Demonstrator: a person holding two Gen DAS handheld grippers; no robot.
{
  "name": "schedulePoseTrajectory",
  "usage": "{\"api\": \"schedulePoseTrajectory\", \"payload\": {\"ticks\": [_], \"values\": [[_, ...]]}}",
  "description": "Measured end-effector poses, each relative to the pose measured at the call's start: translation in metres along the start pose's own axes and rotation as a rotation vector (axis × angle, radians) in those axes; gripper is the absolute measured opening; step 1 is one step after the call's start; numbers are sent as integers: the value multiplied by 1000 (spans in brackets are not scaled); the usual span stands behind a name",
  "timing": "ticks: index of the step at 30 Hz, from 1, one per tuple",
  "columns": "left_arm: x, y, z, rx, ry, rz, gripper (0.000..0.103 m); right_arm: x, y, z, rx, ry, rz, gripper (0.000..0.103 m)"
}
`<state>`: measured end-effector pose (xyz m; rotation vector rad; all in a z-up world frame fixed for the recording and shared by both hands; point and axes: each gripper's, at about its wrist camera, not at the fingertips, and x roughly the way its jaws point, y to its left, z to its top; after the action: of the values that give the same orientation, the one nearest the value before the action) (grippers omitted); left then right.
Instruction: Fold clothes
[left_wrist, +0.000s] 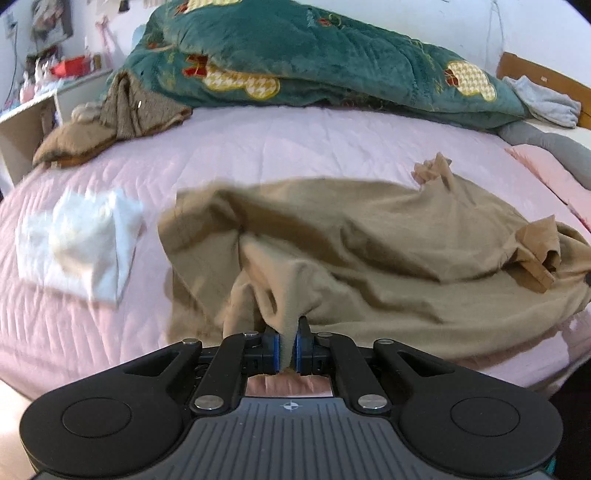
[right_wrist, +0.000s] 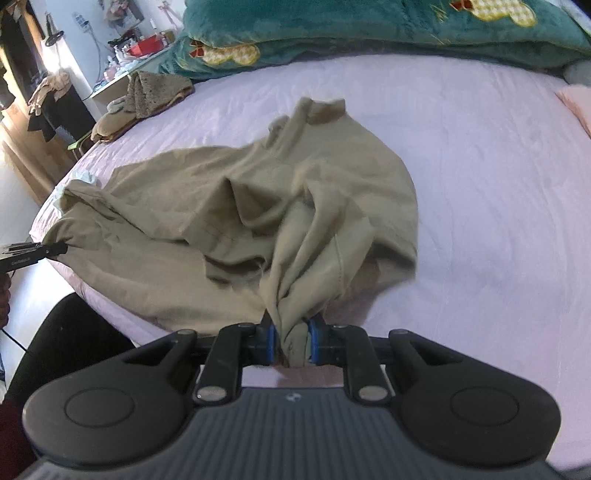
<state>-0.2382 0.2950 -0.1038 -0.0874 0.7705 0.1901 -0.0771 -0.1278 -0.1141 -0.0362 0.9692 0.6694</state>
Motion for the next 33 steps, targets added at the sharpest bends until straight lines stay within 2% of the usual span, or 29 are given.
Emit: {"api": "schedulePoseTrajectory", "payload": {"ticks": [7,12,16,23,25,26,28,30,33], "values": [[21,-2,92,39,-37,45,9,3,1,86,-104,-49,-15,17],[61,14,142,-14,25,63,9,33,-12,138,-106,-37,-28,16],[105,26,158,-46,107,78,12,65,-24,164,-95,3,-38,16],[172,42,169,-80,204,91,20,128,-49,181,-72,92,-51,16],[183,44,174,-58,208,94,27,143,-55,186,-69,109,-58,16],[187,43,176,-41,211,108,32,149,-58,189,-63,119,-61,18],[190,44,179,-21,207,148,55,157,-63,192,-50,137,-70,26],[183,46,179,-11,189,180,62,155,-64,193,-48,138,-85,36],[164,50,176,-19,160,203,63,139,-64,194,-36,106,-113,58]]}}
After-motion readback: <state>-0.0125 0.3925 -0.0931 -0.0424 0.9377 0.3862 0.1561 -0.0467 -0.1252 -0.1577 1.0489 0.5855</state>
